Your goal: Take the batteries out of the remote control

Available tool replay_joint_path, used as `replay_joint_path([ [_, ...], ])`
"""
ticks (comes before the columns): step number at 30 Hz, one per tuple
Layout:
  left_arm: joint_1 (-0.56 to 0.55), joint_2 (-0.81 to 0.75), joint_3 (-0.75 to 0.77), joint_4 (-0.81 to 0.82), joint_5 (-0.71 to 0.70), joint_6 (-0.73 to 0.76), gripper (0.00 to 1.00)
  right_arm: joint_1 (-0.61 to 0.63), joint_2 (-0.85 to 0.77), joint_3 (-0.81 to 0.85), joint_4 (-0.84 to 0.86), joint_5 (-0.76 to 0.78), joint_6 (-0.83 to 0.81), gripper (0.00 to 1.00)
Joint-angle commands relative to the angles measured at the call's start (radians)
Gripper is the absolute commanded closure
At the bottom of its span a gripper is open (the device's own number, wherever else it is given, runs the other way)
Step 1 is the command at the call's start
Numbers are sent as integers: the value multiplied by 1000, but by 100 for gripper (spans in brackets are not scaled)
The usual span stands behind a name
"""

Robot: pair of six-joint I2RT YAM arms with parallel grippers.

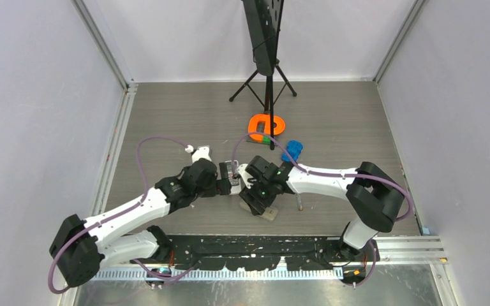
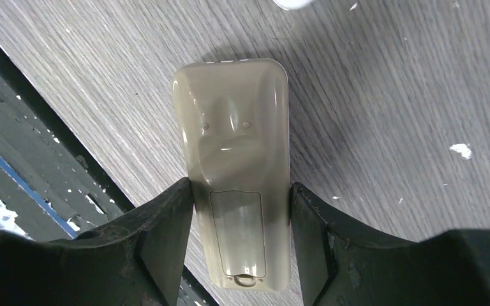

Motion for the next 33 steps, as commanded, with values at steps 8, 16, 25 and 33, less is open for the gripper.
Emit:
replay_joint_path([
  [8,3,-124,-126,143,163,25,2,1,-163,13,-92,39,19,24],
  [16,1,-43,-102,272,331,86,5,1,-372,-43,-116,404,462,24],
  [25,-46,208,-17,402,499,124,11,-1,-698,-385,117,346,979,42],
  [33,-88,380,-8,533,379,9,13,-1,-701,-400,147,256,947,40],
])
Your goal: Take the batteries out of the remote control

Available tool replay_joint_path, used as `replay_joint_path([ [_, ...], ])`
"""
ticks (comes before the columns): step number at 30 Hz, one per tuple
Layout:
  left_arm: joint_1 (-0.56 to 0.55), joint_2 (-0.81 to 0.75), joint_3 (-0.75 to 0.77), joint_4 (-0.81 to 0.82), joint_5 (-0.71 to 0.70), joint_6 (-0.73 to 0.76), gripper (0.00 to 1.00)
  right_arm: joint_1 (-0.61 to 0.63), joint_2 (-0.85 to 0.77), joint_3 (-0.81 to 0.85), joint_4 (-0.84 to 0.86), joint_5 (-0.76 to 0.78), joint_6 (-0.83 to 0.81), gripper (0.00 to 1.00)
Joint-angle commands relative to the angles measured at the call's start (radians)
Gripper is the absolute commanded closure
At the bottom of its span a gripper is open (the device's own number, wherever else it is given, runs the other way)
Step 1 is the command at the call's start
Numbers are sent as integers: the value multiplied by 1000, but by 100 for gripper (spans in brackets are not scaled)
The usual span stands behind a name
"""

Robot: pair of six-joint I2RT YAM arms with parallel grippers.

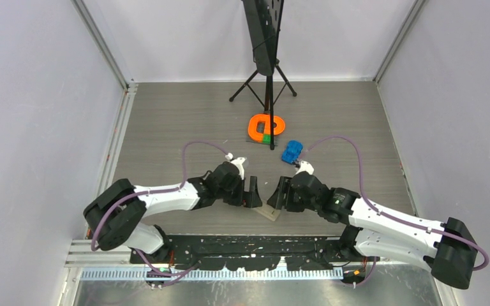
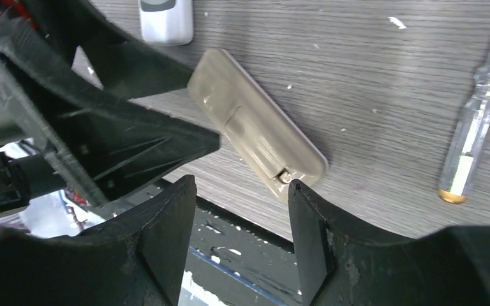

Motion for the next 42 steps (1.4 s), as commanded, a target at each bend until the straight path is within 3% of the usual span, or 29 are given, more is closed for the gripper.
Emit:
replay_joint_path([
  [1,-1,41,39,72,-113,-38,12,1,33,14,92,-74,35,39],
  [5,25,37,61,38,-162,3,10,1,91,34,84,-135,29,37],
  [15,30,35,31,57,-61,65,10,-20,138,64,-69,-15,113,35],
  [28,30,74,107,-8,-41,115,17,-104,142,-2,-77,-102,173,43],
  [35,28,101,129,-55,-21,163,23,-167,242,-59,74,-289,193,51],
  [42,28,103,109,-43,-4,164,30,-185,388,-38,161,-358,178,54],
])
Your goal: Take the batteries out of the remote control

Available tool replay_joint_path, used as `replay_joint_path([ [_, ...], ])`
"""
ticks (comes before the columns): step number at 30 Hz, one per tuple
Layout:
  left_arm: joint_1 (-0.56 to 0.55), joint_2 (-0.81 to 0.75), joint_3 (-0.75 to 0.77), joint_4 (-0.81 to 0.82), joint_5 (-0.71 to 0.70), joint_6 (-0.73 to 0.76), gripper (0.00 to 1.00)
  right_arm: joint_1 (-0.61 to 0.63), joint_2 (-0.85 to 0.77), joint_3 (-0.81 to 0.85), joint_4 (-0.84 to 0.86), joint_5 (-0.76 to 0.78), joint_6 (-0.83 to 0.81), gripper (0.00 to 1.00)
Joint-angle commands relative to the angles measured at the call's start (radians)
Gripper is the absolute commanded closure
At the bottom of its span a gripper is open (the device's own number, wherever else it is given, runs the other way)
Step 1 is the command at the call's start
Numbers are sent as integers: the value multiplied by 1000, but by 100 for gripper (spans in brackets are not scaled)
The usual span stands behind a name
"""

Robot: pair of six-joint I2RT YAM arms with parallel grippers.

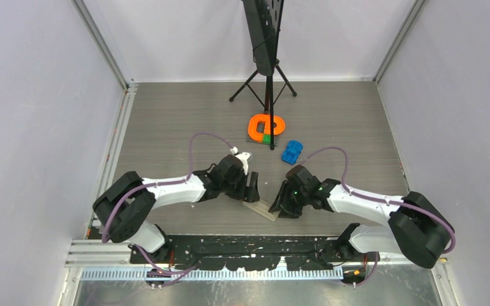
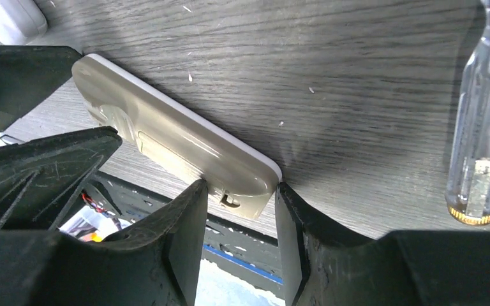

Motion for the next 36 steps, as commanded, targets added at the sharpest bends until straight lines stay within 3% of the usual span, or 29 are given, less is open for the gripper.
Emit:
replay_joint_path([
  [1,1,7,3,-9,30,24,32,-18,98,12,84,-63,-5,55],
  [5,-4,-9,-17,-19,39,9,42,-58,132,14,162,-52,26,56],
  [8,-11,-69,-65,-4,11,-43,43,-88,141,36,186,-13,8,56],
  [14,-12,-181,-147,14,-44,-101,45,-117,225,199,41,54,-168,56],
  [28,-13,-248,-160,-31,-87,-95,40,-127,343,449,-151,60,-574,48],
  [33,-13,-270,-178,-39,-102,-113,40,-134,321,508,-291,159,-618,43],
  [36,-12,-284,-186,-40,-104,-126,40,-133,264,482,-292,154,-601,42],
])
